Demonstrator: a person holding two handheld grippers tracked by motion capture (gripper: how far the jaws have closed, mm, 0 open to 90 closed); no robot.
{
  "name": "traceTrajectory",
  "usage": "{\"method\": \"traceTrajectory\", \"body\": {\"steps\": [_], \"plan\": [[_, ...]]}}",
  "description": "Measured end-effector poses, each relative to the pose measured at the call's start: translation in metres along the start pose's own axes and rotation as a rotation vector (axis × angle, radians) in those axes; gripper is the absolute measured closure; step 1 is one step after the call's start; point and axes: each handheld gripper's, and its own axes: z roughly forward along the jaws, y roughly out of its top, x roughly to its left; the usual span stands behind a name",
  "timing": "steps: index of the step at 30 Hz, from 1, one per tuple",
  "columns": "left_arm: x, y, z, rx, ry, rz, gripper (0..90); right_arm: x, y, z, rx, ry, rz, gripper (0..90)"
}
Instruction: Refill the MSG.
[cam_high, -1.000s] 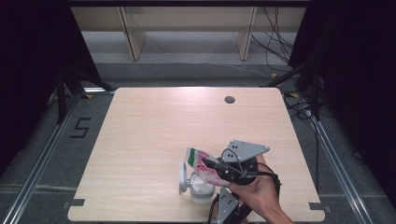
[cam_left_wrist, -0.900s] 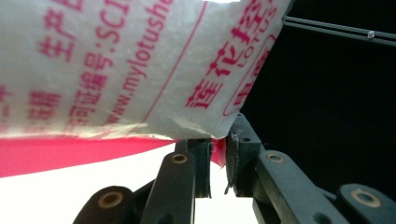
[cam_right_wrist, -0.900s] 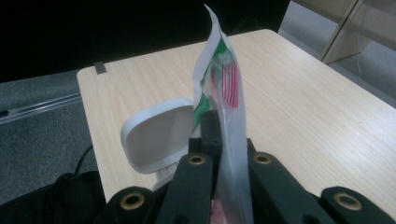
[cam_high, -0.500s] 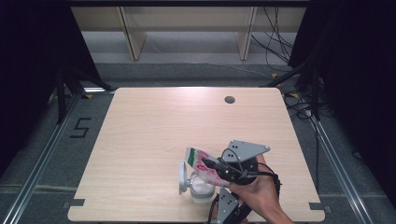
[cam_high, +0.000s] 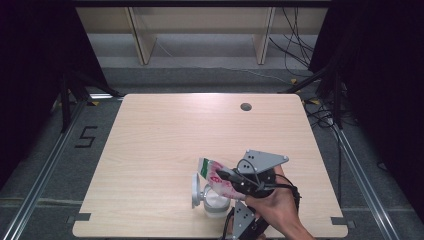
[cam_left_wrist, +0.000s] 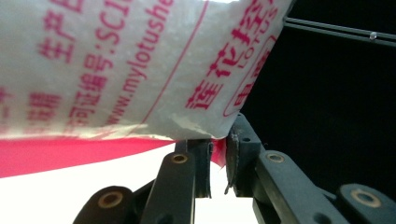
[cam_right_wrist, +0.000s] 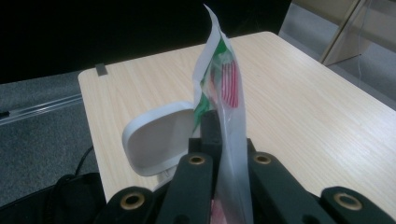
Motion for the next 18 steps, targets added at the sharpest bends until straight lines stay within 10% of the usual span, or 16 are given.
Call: {"method": "traceTrajectory", "body": {"steps": [18], "plan": [[0.0005,0.0011,-0.001,0.03,0.017,0.024,80.6,0.0013,0.0,0.0011,-0.004,-0.009,-0.004,90.0]]}}
